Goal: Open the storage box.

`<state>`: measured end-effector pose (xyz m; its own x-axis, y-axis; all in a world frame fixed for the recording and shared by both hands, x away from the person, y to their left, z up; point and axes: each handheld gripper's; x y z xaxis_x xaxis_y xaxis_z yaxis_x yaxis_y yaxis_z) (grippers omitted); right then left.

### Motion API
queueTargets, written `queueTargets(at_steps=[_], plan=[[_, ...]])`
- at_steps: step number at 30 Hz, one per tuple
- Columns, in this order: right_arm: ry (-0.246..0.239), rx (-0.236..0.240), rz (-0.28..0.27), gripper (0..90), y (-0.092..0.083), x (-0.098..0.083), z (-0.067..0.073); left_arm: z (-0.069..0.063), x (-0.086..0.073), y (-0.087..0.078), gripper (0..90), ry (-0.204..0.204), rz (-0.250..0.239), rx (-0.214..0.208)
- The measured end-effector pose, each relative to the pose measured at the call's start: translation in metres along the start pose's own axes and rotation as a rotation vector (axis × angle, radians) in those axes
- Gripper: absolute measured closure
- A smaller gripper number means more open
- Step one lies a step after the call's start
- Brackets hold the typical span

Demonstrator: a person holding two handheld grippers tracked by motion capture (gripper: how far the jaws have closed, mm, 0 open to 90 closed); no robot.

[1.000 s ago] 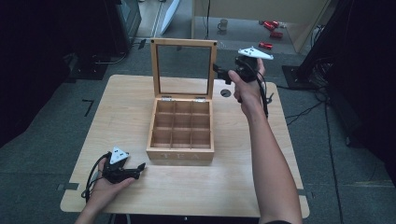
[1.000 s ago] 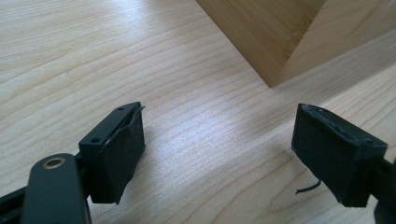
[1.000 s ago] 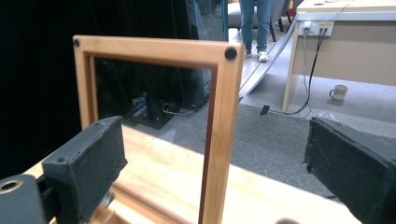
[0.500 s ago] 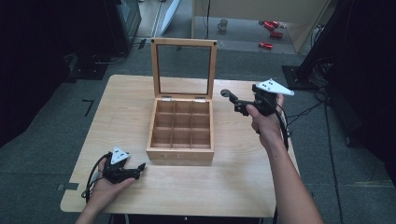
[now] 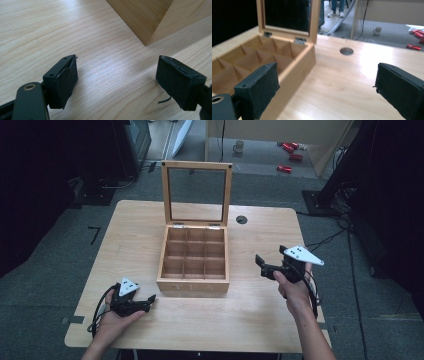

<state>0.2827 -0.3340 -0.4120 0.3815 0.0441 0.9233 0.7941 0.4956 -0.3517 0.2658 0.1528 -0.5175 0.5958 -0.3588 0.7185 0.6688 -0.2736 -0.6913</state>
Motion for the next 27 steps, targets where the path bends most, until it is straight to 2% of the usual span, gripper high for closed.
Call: queueTargets(at_steps=[2,3,4,5,8,9,10,11,17,20,21,24,27], plan=[[-0.002,-0.006,0.005,4.5,-0.002,-0.006,-0.001,0.000,0.000,0.000,18.1,0.001,0.000,0.000],[0.007,-0.009,0.020,4.5,-0.005,-0.017,-0.001,0.000,0.000,0.000,18.0,0.001,0.000,0.000],[0.007,-0.009,0.020,4.5,-0.005,-0.017,-0.001,0.000,0.000,0.000,18.1,0.001,0.000,0.000],[0.002,-0.020,0.033,4.5,-0.008,-0.030,-0.002,0.000,0.000,0.000,18.1,0.000,0.000,-0.001],[0.010,-0.025,0.043,4.5,-0.010,-0.041,-0.003,0.000,0.000,0.000,18.1,0.001,0.001,0.000],[0.019,-0.037,0.060,4.5,-0.013,-0.053,-0.006,0.000,0.000,0.000,18.1,0.001,0.001,0.000],[0.019,-0.037,0.060,4.5,-0.013,-0.053,-0.006,0.000,0.000,0.000,18.1,0.001,0.001,0.000],[0.041,-0.051,0.079,4.8,-0.016,-0.066,-0.010,0.000,0.000,0.000,18.1,0.001,0.001,0.000],[0.074,-0.096,0.161,4.9,-0.023,-0.104,-0.021,0.000,0.000,0.000,18.1,0.001,0.001,0.000],[0.085,-0.108,0.191,4.8,-0.023,-0.111,-0.024,0.000,0.000,0.000,18.1,0.002,0.001,0.001],[0.089,-0.138,0.236,4.8,-0.021,-0.117,-0.025,0.000,0.000,0.000,18.1,0.002,0.001,0.001],[0.098,-0.154,0.261,4.8,-0.018,-0.119,-0.026,0.000,0.000,0.000,18.0,0.001,0.002,0.003],[0.084,-0.197,0.302,4.6,-0.012,-0.121,-0.024,0.000,0.000,0.000,18.0,0.001,0.002,0.003]])
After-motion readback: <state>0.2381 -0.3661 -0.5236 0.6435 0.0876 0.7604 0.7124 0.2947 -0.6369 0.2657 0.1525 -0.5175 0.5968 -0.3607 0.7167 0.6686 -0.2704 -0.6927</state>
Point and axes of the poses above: each handheld gripper's, and its own axes: y roughly forward along the jaws, x roughly out of its top, z roughly to its left, and after that the axes turned 8 degrees about x, right-handed
